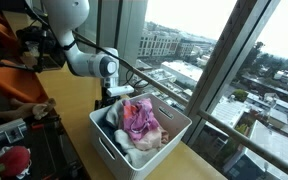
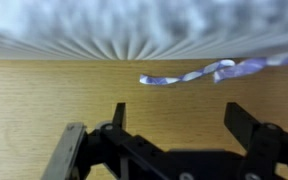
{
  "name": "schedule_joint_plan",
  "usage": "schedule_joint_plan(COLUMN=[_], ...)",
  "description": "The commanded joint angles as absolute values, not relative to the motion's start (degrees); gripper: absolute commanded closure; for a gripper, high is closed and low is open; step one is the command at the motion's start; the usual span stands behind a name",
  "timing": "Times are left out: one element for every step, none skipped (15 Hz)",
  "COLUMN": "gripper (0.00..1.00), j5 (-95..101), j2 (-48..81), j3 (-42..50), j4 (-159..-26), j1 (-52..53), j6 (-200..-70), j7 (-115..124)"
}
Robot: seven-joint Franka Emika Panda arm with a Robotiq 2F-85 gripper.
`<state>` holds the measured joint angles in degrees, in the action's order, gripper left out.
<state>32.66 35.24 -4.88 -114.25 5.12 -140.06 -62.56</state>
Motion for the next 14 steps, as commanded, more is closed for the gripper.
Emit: schedule_joint_plan(gripper=[0.00, 0.00, 0.00, 0.00, 0.00, 0.00, 0.00, 0.25, 0.26, 0.32, 0.42, 0.49, 0.58, 0.64], j5=[35.2, 35.3, 35.5, 35.7, 36.2, 36.5, 36.6, 36.5, 36.6, 36.6, 36.5, 36.4, 36.3, 36.2], j2=[34.8, 34.5, 34.4, 34.5, 34.7, 34.7, 34.9, 34.9, 34.9, 35.0, 35.0, 35.0, 34.9, 34.8], j3=[-3.5, -3.4, -3.2, -3.0, -2.6, -2.4, -2.2, -2.1, -2.0, -2.0, -2.0, -2.1, -2.1, -2.2], j4=[-113.9, -114.6, -115.3, -115.8, -116.3, -116.8, -117.0, -117.3, -117.5, -117.6, -117.7, -117.8, -117.9, -118.0], j1=[5.5, 5.2, 4.9, 4.7, 4.5, 4.3, 4.1, 3.9, 3.8, 3.7, 3.6, 3.5, 3.5, 3.4], j6=[-137.9, -137.9, -138.1, -138.2, -138.4, -138.5, -138.5, -138.6, -138.7, -138.7, -138.8, -138.8, -138.7, -138.7], j7=[-64.4, -64.4, -64.4, -64.4, -64.2, -64.2, -64.1, -64.1, -64.0, -64.0, -63.9, -63.9, -63.9, -63.9])
